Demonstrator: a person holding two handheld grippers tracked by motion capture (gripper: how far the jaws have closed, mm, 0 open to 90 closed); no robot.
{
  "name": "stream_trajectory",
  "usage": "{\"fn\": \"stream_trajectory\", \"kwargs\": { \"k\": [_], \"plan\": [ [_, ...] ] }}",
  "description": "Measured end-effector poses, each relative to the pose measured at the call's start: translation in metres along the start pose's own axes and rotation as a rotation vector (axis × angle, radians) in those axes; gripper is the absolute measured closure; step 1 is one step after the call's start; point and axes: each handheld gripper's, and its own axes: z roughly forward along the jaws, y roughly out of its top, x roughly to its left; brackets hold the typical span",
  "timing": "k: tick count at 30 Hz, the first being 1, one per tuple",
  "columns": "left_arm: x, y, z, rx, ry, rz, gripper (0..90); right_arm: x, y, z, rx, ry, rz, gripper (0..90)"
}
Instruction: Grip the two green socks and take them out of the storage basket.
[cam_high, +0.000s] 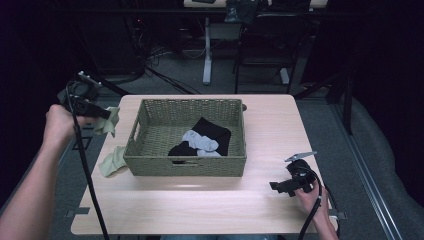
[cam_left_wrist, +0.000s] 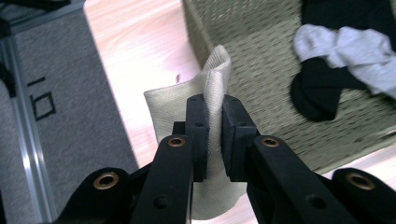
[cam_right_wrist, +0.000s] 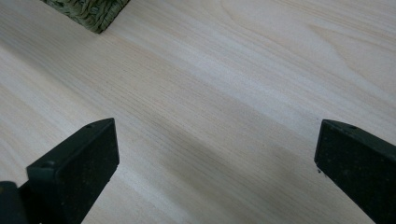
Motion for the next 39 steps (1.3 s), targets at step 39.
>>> {"fn": "stream_trajectory", "kwargs": {
  "k": [39],
  "plan": [
    [0.023, -0.099, 0.126, 0.108, -0.049, -0.199, 81.8, 0.002, 0.002, 0.001, 0.001, 0.009, -0.011, 0.0]
  ]
}}
